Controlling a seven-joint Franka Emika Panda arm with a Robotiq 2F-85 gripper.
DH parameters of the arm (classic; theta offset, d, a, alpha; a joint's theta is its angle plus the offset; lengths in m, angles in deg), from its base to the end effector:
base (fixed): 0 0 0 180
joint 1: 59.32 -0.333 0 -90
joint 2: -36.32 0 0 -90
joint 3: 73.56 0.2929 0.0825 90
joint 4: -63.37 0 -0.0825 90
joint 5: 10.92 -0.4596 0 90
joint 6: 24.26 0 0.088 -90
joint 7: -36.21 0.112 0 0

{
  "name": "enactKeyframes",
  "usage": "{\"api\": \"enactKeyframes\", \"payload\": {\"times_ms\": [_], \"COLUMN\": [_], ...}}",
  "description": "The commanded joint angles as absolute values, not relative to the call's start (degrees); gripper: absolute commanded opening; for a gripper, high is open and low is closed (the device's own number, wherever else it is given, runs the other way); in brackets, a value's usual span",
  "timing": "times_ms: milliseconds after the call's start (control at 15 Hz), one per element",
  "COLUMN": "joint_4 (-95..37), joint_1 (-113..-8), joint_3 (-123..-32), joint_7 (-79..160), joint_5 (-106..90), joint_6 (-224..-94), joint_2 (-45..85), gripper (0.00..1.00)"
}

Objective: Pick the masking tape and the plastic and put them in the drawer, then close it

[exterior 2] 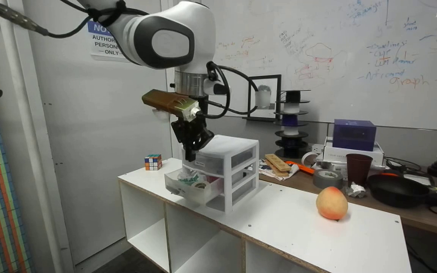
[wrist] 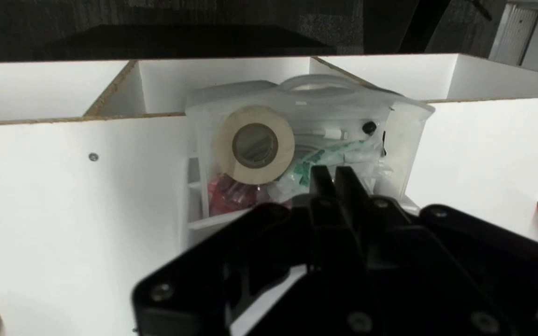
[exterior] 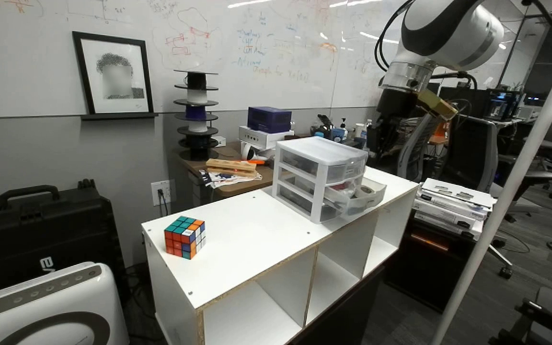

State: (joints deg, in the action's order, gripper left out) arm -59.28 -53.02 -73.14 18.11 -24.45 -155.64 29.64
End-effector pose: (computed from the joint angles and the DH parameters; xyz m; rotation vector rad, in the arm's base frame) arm 0.6136 -0.0571 0.2786 -2.9690 -0.0889 -0.1076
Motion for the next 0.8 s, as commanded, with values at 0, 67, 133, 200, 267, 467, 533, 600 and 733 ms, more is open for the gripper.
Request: {"api": "enactKeyframes", "payload": {"times_ms": [0, 67, 133, 200, 267, 467, 533, 600, 733], "joint_4": [-64.69, -65.67, -66.89, -67.89, -68.81, -70.34, -70.51, -70.83, -71.5], "joint_1": [-53.92, -53.91, -53.9, -53.96, -54.0, -54.05, -54.08, -54.03, -54.01], "joint_3": [-74.54, -74.75, -74.95, -75.14, -75.36, -75.83, -75.95, -76.09, -76.36], "joint_7": [21.14, 21.24, 21.06, 20.83, 20.75, 21.08, 21.05, 21.17, 21.04], "joint_5": [-20.33, -19.67, -19.26, -18.88, -18.14, -15.35, -14.49, -13.45, -12.06], "joint_6": [-152.06, -150.38, -148.86, -147.32, -145.46, -143.0, -143.28, -145.17, -148.13], "joint_2": [36.24, 37.57, 39.12, 40.59, 42.03, 43.92, 43.44, 42.26, 39.78], "gripper": [0.09, 0.1, 0.1, 0.09, 0.09, 0.07, 0.05, 0.05, 0.05]}}
